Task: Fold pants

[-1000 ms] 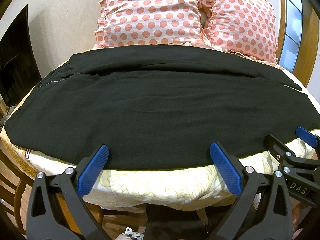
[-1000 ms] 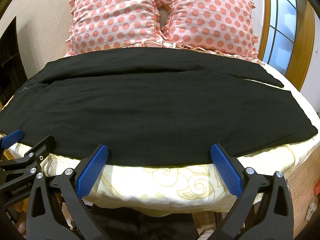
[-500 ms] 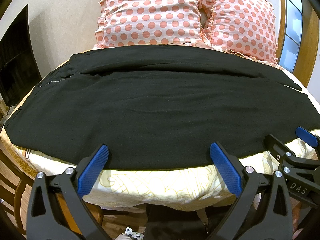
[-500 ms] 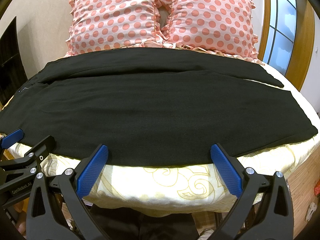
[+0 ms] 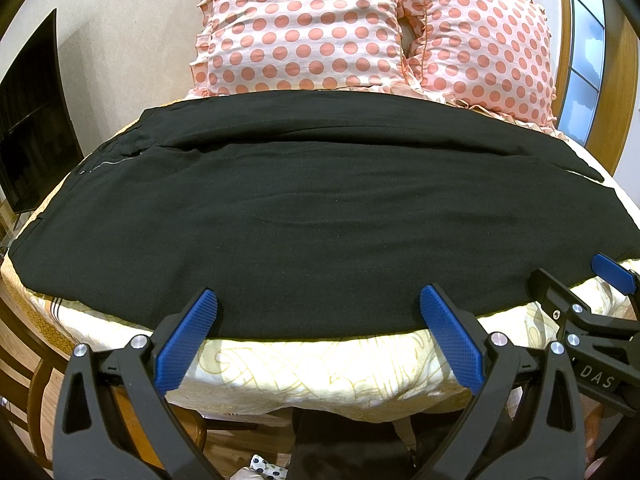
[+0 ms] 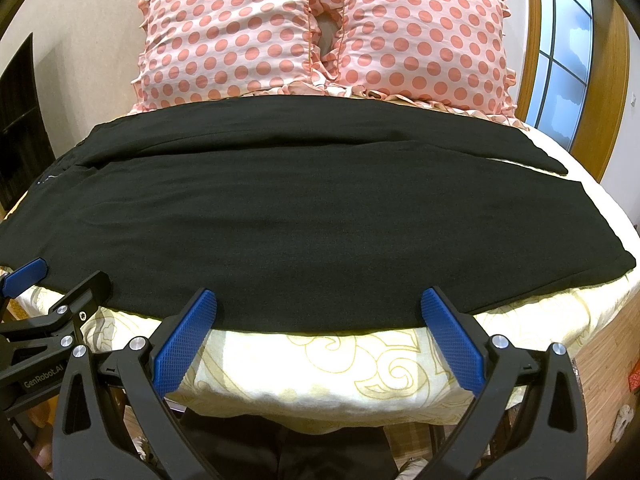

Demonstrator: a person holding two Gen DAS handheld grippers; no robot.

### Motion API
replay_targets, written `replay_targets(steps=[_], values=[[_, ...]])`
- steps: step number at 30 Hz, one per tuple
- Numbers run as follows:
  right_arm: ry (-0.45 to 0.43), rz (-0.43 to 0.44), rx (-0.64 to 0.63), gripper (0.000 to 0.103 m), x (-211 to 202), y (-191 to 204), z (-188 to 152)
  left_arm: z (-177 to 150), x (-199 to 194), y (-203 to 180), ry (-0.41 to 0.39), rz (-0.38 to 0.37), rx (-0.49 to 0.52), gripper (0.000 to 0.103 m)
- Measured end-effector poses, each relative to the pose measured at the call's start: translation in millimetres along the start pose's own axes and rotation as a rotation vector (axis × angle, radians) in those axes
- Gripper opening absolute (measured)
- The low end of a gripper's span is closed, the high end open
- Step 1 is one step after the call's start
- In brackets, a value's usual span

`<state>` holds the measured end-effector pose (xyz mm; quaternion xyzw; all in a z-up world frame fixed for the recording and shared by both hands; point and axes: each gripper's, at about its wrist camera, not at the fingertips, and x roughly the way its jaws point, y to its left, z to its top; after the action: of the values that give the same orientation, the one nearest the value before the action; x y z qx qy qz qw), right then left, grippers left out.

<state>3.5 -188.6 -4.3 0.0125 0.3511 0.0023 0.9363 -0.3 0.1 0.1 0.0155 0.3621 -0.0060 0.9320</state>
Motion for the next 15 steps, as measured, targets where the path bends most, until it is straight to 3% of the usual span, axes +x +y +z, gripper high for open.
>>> replay_targets(steps=[7, 11, 15], values=[[0.0, 0.018, -0.021, 0.102, 1, -2, 1, 1, -6, -1, -0.049, 0.002, 0.004, 0.101], [0.01, 0.067, -0.044, 0.102, 1, -5, 5, 7, -5, 2, -0.015, -0.007, 0.023, 0.101], [-0.016, 0.131, 0.041, 0.102, -2, -38, 31, 17, -15, 6, -0.073, 0.041, 0.072, 0.101]])
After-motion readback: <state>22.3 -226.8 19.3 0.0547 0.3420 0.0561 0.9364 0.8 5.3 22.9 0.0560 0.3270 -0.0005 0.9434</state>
